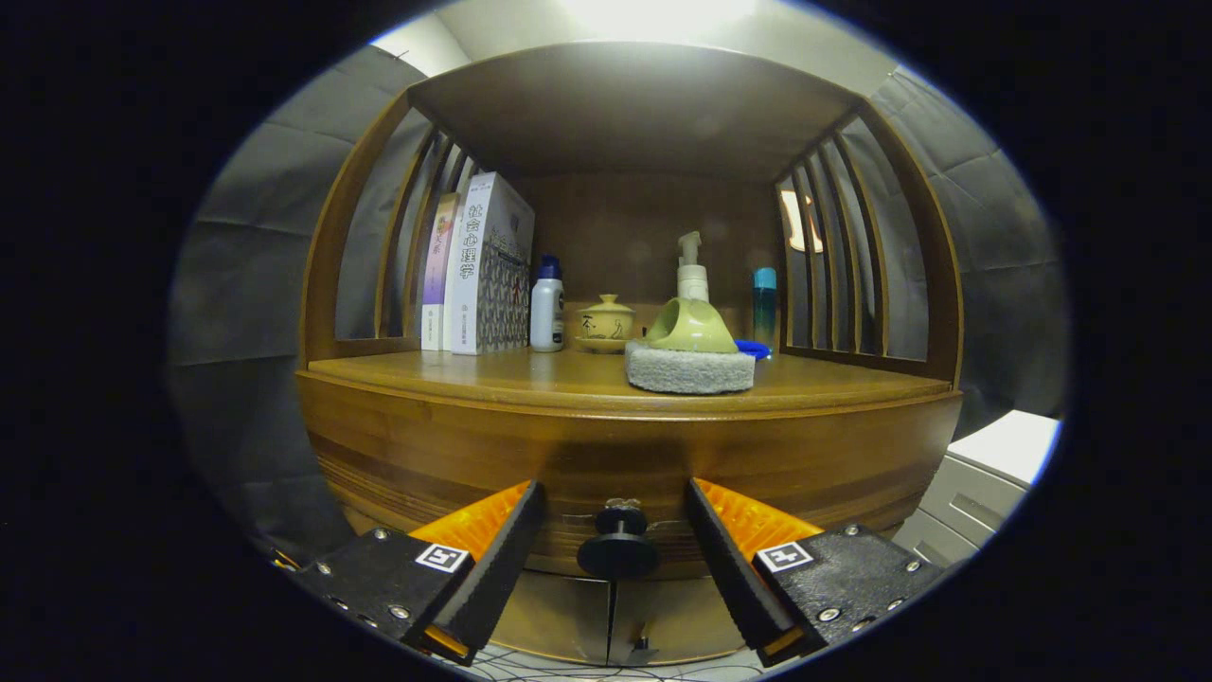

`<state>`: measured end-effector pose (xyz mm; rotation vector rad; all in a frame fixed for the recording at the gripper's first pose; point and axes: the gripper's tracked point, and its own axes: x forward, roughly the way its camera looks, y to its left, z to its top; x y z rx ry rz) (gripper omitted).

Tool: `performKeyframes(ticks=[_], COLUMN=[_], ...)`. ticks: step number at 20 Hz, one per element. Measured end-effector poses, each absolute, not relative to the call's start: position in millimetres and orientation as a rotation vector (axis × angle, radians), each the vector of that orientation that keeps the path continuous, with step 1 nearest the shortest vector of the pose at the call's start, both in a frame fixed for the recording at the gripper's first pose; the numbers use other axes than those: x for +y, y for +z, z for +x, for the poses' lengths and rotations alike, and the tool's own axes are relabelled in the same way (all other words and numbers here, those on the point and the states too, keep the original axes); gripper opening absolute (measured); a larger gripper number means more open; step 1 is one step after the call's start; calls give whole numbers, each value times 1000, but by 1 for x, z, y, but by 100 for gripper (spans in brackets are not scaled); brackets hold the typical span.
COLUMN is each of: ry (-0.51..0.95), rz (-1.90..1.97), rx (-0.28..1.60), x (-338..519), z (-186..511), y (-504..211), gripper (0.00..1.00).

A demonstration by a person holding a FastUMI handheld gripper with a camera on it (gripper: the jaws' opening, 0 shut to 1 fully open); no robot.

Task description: Pull open the drawer, take out the items inside it, and place them on the countertop above the cabinet.

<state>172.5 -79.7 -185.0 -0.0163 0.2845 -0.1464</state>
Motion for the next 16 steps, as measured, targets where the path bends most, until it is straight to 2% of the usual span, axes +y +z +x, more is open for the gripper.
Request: performKeyframes(ticks=[16], ry=[-122], rz=[-30], rx=[194], x=[-51], z=[80], y=[-66], gripper=[95])
